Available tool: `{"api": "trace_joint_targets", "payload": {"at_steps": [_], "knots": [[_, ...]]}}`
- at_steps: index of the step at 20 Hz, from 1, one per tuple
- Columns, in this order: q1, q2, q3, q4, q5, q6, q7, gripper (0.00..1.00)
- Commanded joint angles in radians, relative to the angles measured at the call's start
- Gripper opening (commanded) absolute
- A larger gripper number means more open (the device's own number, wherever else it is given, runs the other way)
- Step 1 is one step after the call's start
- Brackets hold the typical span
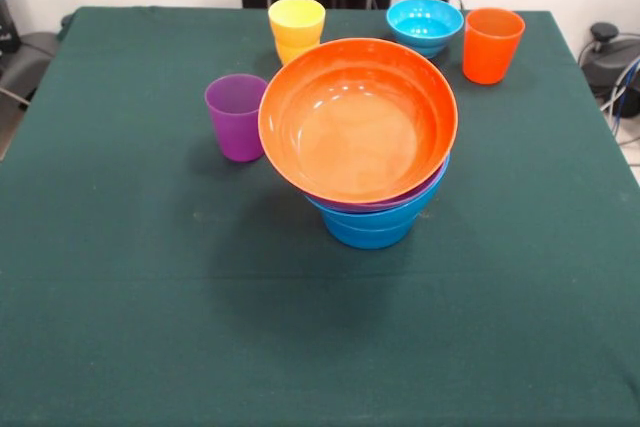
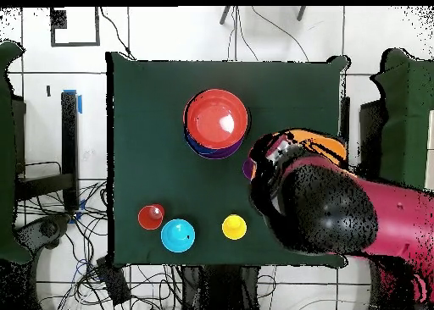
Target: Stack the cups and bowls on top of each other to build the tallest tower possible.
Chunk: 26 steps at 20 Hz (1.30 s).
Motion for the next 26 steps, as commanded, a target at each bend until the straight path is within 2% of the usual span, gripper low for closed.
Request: {"api": "trace_joint_targets", "payload": {"at_steps": [1,6,9,26], "knots": [[0.082,0.111,0.035,-0.048,-0.07,0.025,-0.138,0.0],[0.158,0.198,-0.036,-0.084,-0.165,-0.039,-0.044,0.0],[0.181,0.247,-0.069,-0.095,-0.213,-0.093,-0.022,0.0],[0.187,0.278,-0.08,-0.101,-0.229,-0.098,-0.025,0.0]]}}
